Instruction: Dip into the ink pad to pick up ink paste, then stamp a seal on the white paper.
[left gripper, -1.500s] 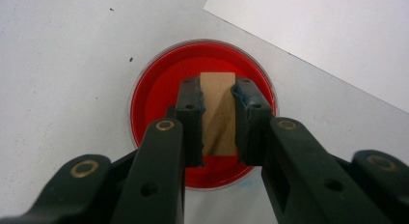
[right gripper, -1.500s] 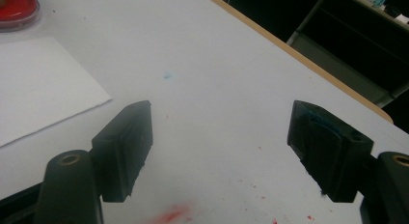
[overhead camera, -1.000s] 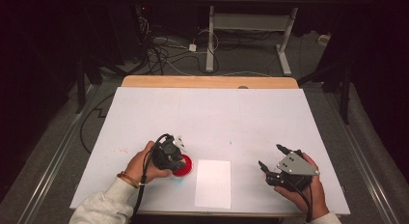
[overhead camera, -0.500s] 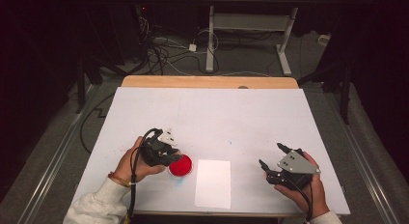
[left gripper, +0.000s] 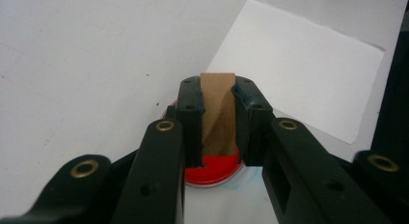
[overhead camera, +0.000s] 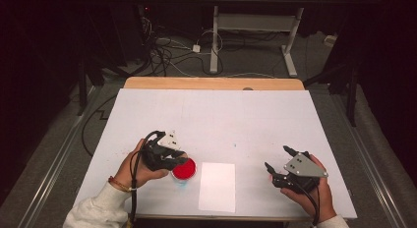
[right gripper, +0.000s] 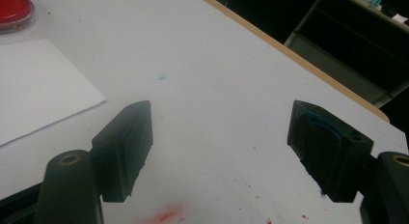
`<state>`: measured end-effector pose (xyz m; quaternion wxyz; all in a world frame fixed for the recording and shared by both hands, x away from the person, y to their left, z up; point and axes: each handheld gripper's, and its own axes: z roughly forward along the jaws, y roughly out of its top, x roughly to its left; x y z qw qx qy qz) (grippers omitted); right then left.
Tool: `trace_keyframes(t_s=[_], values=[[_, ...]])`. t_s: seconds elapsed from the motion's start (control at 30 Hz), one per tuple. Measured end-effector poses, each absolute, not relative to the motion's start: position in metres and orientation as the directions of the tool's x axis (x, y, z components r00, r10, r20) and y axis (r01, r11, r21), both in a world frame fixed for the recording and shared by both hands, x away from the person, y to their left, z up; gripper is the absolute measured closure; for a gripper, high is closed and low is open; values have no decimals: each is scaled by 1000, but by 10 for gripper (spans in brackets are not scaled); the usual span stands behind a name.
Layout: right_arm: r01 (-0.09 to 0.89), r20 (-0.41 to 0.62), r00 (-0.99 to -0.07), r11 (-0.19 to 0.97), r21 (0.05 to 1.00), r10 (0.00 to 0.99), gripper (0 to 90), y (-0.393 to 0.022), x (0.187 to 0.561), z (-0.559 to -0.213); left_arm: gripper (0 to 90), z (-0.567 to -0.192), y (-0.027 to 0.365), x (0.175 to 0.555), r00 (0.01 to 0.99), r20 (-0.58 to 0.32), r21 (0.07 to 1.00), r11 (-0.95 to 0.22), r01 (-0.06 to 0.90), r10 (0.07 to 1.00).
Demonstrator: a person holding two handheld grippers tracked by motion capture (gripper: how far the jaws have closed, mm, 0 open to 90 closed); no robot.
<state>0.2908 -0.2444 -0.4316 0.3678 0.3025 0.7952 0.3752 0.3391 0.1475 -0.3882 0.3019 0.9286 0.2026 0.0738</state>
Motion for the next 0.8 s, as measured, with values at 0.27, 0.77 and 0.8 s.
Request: trace_keyframes(t_s=[0.27,0.77,0.8], values=[[200,-360,-552,538,819,752,249,-243,293,-431,736,-379,142,330,912,14,620,-719,314,411],[202,-351,-554,531,823,755,249,-243,290,-431,735,-370,115,316,943,75,621,-755,210,324],[201,-352,-555,532,823,754,250,-243,290,-431,735,-370,113,315,946,79,618,-760,201,315]])
